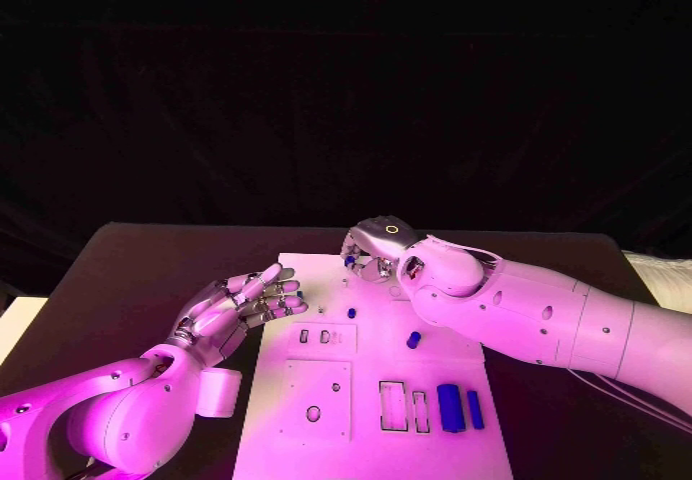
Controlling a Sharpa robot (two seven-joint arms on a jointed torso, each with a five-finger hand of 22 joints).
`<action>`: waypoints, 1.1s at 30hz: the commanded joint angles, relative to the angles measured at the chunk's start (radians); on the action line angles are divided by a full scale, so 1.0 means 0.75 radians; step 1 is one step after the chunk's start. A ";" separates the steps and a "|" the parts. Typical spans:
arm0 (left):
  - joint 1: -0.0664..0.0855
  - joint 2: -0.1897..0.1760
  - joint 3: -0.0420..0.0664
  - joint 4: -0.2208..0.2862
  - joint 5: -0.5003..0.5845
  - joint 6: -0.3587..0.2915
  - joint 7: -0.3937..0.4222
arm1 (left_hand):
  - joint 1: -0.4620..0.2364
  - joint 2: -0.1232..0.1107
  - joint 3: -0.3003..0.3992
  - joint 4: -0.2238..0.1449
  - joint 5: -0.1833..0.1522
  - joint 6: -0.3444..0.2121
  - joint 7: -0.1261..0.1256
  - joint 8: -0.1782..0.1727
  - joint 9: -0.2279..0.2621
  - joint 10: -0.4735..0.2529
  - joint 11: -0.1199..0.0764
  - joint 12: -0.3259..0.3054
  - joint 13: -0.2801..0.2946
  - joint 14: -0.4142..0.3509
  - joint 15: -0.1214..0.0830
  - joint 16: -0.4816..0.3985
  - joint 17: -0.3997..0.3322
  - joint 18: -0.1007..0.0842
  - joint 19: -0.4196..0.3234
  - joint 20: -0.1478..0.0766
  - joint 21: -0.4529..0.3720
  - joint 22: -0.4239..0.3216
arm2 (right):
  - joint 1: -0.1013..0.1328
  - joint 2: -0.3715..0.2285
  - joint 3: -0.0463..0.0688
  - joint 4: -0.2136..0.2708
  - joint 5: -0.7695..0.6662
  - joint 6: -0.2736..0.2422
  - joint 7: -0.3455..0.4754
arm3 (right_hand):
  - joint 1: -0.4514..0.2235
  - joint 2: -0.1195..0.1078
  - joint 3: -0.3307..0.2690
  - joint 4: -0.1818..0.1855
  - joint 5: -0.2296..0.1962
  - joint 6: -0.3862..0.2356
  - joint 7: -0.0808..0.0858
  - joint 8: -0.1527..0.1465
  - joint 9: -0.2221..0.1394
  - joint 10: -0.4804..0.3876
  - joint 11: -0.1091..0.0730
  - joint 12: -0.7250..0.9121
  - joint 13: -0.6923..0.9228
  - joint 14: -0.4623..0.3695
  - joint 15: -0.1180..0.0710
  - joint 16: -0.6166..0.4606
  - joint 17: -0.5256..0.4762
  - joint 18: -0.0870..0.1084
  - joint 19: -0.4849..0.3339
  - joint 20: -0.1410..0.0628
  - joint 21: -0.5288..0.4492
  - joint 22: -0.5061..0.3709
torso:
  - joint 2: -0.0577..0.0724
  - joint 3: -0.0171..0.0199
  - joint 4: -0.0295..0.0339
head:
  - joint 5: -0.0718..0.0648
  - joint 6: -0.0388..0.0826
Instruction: Assemble the parts on the task board
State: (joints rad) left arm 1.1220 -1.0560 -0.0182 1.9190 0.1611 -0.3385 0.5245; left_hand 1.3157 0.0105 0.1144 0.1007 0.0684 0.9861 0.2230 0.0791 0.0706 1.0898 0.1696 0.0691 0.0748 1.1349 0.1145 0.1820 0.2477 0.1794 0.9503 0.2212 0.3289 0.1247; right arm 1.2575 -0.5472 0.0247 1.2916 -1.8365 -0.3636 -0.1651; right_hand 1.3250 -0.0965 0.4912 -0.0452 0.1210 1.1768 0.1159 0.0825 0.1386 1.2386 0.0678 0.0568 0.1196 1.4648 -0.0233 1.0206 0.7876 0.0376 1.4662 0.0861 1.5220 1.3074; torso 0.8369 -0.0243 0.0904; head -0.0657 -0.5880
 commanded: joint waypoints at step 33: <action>0.002 0.001 0.001 -0.002 0.002 0.035 0.002 | -0.007 0.004 -0.004 -0.009 -0.004 -0.004 0.006 -0.009 -0.002 -0.011 -0.003 -0.009 -0.002 -0.007 0.000 -0.008 0.003 0.002 -0.013 0.001 -0.008 -0.002 | -0.010 -0.020 -0.003 0.019 -0.037 0.024 -0.009 | -0.009 -0.020 -0.001 0.019 -0.018 0.010 0.004 -0.001 0.006 0.012 -0.013 0.010 0.004 0.003 -0.001 -0.003 0.000 -0.014 0.053 -0.004 -0.002 0.190 | 0.003 0.0001 0.0013 | -0.002 -0.007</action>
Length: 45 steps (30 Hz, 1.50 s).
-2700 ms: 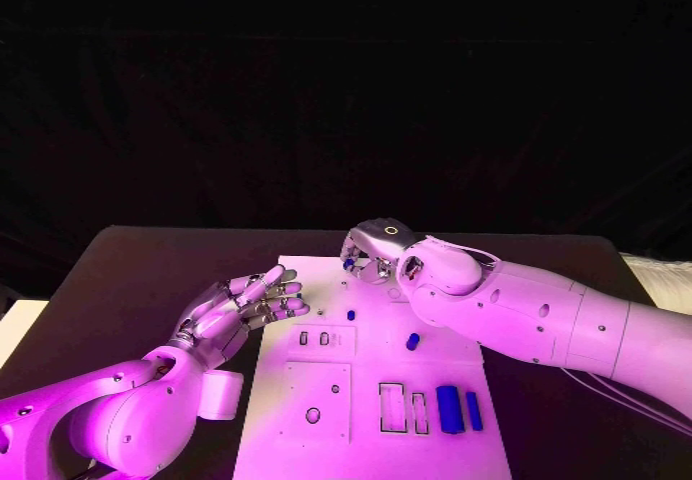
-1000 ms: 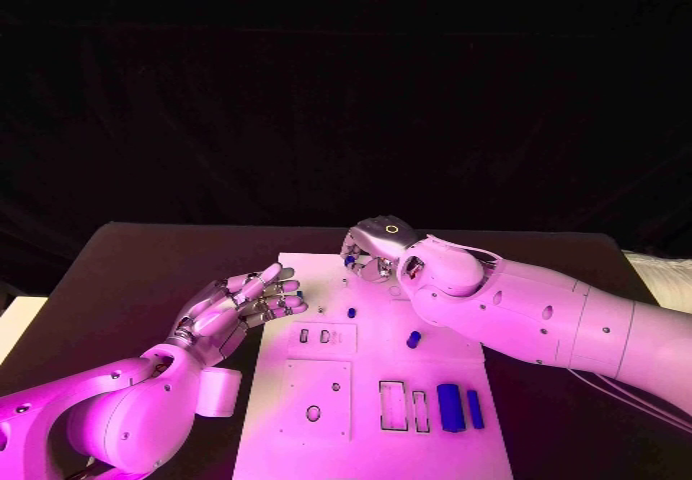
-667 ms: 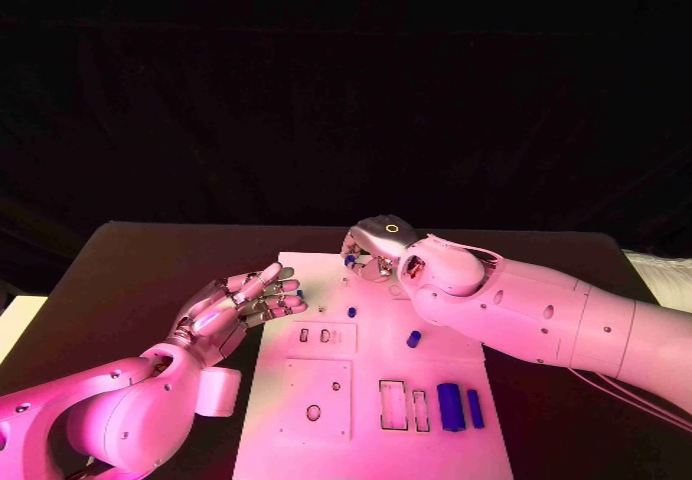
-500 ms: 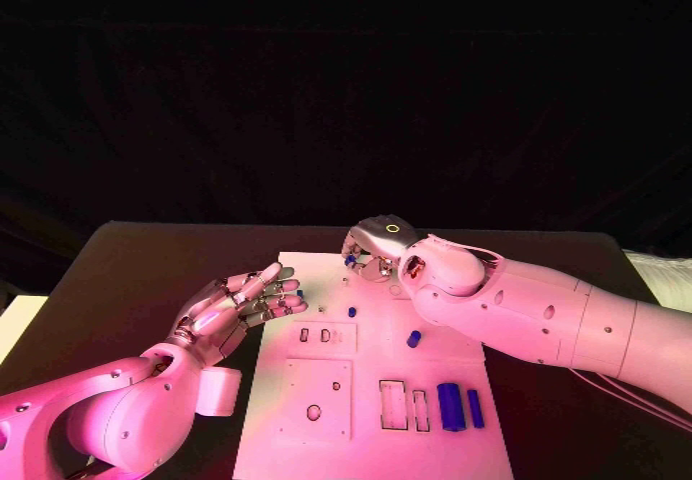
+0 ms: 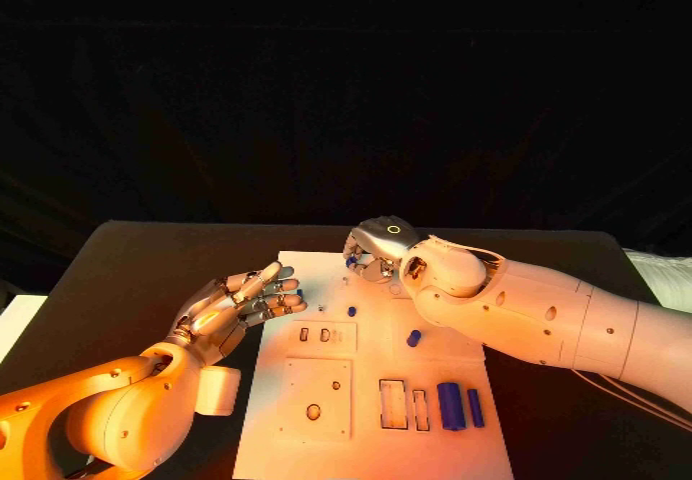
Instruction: Assemble the parts on the task board
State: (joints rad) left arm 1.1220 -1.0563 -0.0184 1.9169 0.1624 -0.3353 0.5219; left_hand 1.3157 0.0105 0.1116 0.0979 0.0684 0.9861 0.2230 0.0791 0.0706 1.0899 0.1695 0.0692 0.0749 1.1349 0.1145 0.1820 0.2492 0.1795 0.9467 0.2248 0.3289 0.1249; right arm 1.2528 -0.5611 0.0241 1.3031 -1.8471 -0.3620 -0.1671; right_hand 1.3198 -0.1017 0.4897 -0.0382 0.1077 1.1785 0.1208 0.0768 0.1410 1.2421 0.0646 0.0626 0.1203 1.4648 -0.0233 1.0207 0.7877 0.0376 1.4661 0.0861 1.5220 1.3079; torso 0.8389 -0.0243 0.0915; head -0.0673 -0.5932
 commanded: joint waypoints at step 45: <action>0.002 -0.008 0.001 -0.004 0.001 0.040 -0.001 | -0.006 0.006 0.000 -0.008 -0.004 -0.005 0.007 -0.010 -0.001 -0.014 -0.002 -0.008 -0.002 -0.009 0.001 -0.011 0.002 0.002 -0.010 -0.002 -0.009 -0.003 | 0.010 -0.461 0.050 0.344 0.330 0.115 -0.150 | -0.038 -0.117 -0.337 0.256 0.113 -0.273 0.007 0.027 -0.045 0.167 -0.041 1.082 1.106 0.044 -0.023 0.303 0.365 -0.042 0.121 -0.026 0.052 0.317 | -0.006 0.0039 -0.0471 | -0.017 0.020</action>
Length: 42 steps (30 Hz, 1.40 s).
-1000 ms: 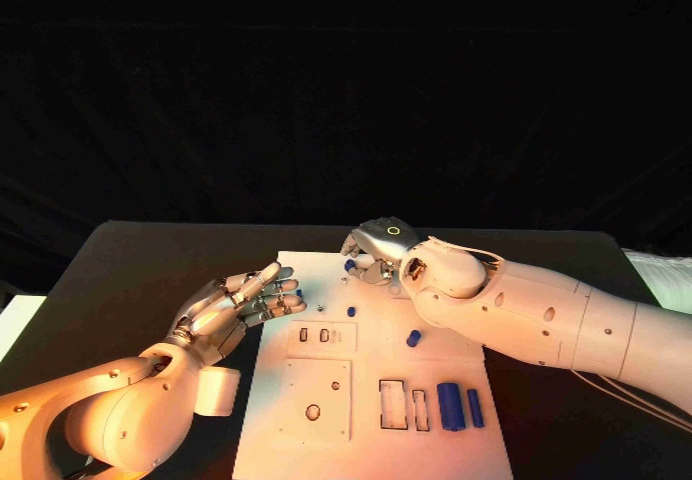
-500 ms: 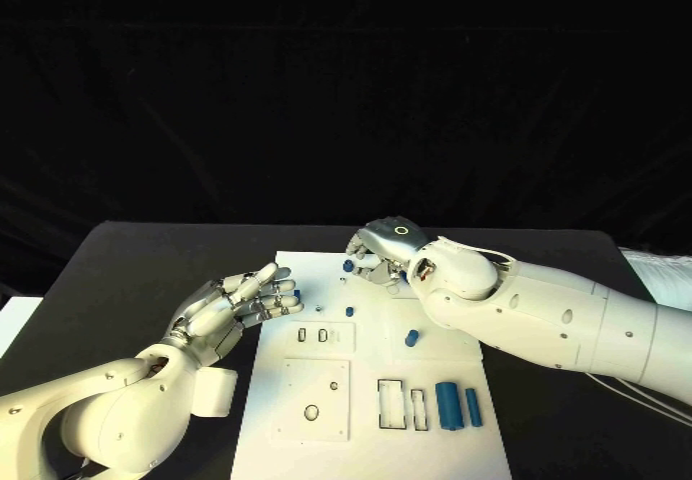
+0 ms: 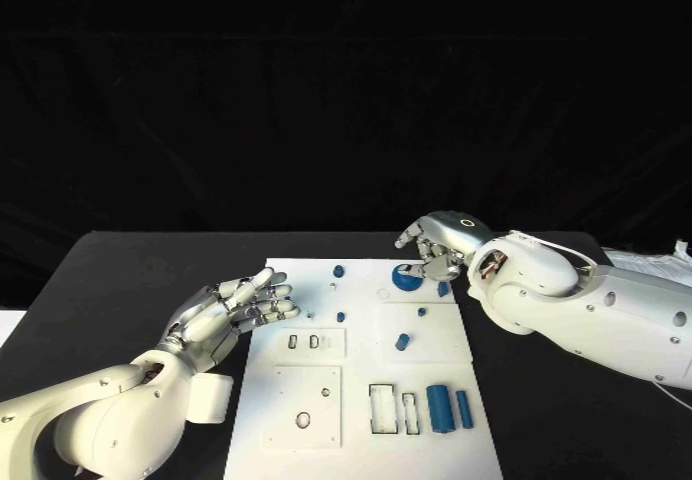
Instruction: Assemble the parts on the task board
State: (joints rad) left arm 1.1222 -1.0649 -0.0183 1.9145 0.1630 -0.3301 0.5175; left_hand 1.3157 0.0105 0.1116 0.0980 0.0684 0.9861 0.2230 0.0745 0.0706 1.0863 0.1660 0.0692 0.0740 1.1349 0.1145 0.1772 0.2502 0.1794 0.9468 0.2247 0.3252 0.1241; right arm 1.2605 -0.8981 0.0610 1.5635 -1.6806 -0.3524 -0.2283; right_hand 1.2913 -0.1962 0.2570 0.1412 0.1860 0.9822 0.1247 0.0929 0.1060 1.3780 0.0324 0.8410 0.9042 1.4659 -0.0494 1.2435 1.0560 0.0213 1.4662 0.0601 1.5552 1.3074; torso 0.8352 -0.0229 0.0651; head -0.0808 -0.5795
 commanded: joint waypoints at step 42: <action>0.001 0.011 0.001 -0.012 0.000 0.036 -0.002 | -0.004 0.008 0.000 -0.010 -0.004 -0.005 0.006 -0.004 -0.001 -0.010 0.003 -0.008 -0.001 -0.009 0.001 -0.005 0.002 0.002 -0.011 -0.002 -0.005 -0.002 | -0.034 0.091 0.000 -0.167 0.152 0.197 -0.045 | 0.078 0.060 -0.118 0.088 0.053 -0.024 0.011 0.069 0.020 0.115 0.015 0.626 0.632 0.068 0.024 0.162 0.236 -0.028 0.139 0.023 0.021 0.351 | 0.000 0.0008 -0.0095 | 0.012 -0.022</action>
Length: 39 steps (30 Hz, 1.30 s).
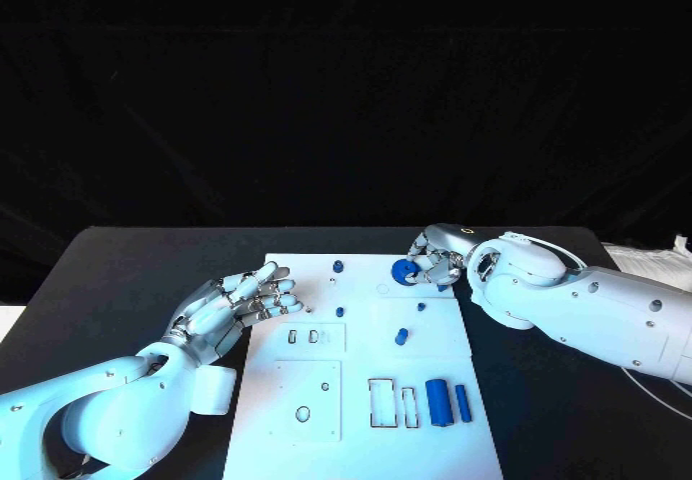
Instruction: Assemble the parts on the task board
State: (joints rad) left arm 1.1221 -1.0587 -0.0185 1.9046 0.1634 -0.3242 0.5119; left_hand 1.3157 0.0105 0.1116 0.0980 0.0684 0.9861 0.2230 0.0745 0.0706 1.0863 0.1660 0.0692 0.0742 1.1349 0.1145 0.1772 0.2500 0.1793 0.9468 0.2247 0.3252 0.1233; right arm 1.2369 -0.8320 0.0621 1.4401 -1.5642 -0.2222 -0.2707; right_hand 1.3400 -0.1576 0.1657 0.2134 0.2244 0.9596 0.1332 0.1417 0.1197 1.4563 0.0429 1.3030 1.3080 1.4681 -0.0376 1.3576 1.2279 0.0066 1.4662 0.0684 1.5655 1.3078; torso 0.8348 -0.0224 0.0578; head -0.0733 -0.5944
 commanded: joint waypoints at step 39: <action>0.001 0.003 0.001 0.000 0.000 0.035 0.000 | 0.000 0.016 0.003 -0.014 -0.003 -0.005 0.006 -0.005 0.000 -0.011 0.003 -0.007 -0.001 -0.010 0.001 -0.009 0.005 0.003 -0.012 -0.001 -0.005 -0.003 | -0.012 0.026 -0.001 0.030 -0.137 -0.082 0.028 | 0.123 0.097 0.164 -0.144 -0.070 0.147 -0.035 0.053 0.025 0.043 -0.030 0.088 0.169 0.063 -0.016 0.026 0.038 -0.009 0.140 -0.009 0.007 0.351 | 0.000 0.0004 0.0007 | 0.004 -0.007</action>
State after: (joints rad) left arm 1.1221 -1.0585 -0.0186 1.9038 0.1635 -0.3210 0.5074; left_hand 1.3157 0.0105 0.1149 0.0948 0.0684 0.9861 0.2230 0.0745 0.0706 1.0863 0.1660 0.0692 0.0744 1.1349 0.1145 0.1772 0.2527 0.1794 0.9468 0.2247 0.3252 0.1226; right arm 1.2322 -0.8147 0.0641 1.4578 -1.6230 -0.2528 -0.2586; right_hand 1.4414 -0.0984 0.2853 0.1039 0.1749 1.0231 0.1280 0.1664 0.1176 1.4651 0.0268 1.3647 1.3075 1.4644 -0.0414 1.3770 1.2572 0.0067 1.4662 0.0683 1.5647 1.3074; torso 0.8349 -0.0218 0.0581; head -0.0709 -0.6001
